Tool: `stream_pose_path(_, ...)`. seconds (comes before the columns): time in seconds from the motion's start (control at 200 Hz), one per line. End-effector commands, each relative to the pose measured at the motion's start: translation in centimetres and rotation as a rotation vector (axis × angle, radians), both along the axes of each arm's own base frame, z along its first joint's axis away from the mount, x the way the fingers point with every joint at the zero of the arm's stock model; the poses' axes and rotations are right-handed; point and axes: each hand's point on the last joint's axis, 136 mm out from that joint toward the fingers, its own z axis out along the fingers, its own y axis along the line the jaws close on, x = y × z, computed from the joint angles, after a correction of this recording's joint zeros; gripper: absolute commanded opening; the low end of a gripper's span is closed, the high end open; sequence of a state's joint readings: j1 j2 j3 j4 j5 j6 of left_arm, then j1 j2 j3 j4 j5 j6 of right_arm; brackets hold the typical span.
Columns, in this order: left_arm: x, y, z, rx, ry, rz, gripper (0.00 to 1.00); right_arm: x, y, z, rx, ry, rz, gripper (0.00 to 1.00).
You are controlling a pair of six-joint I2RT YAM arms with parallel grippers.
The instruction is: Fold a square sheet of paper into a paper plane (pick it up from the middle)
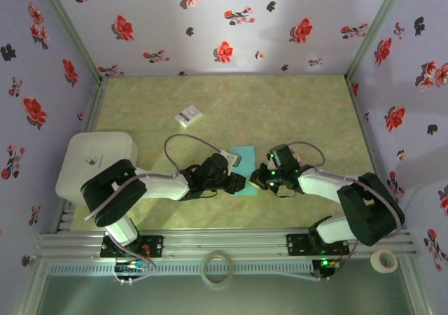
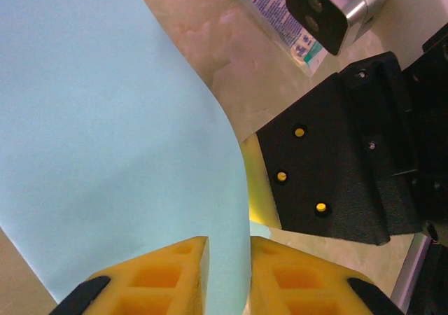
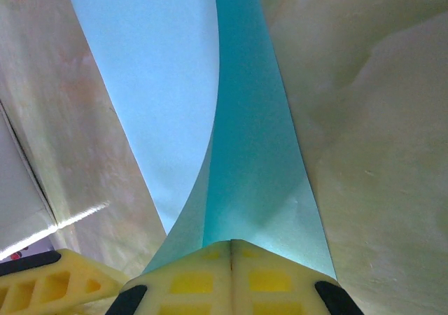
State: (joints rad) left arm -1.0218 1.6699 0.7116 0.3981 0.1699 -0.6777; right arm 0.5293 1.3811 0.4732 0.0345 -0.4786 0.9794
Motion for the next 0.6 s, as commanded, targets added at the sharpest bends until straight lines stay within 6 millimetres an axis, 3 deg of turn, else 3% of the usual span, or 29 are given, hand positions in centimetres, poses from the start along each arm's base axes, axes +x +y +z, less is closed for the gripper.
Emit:
stream_pose_path(0.0,0.4,-0.6,0.5,-0.025,-0.042,-0.025,0.17,-0.4,0.2,-0.1,0.007,0.012,0.011,0.06)
stream_pose_path(0.18,0.7,-0.5,0.7,-0.022,-0.066,-0.031,0.01,-0.8,-0.3,-0.8,-0.025,0.026,0.008,0.06)
stream_pose_path(0.335,0.7,-0.4,0.4,-0.012,-0.058,-0.028,0.0,-1.5,-0.7,-1.9,-0.08,0.046,0.036,0.06)
stream_pose_path(0.595,1.4,0.6,-0.8,0.035,-0.044,-0.009,0.0,-2.7,-3.4,-4.3,-0.263,0.101,0.065,0.05)
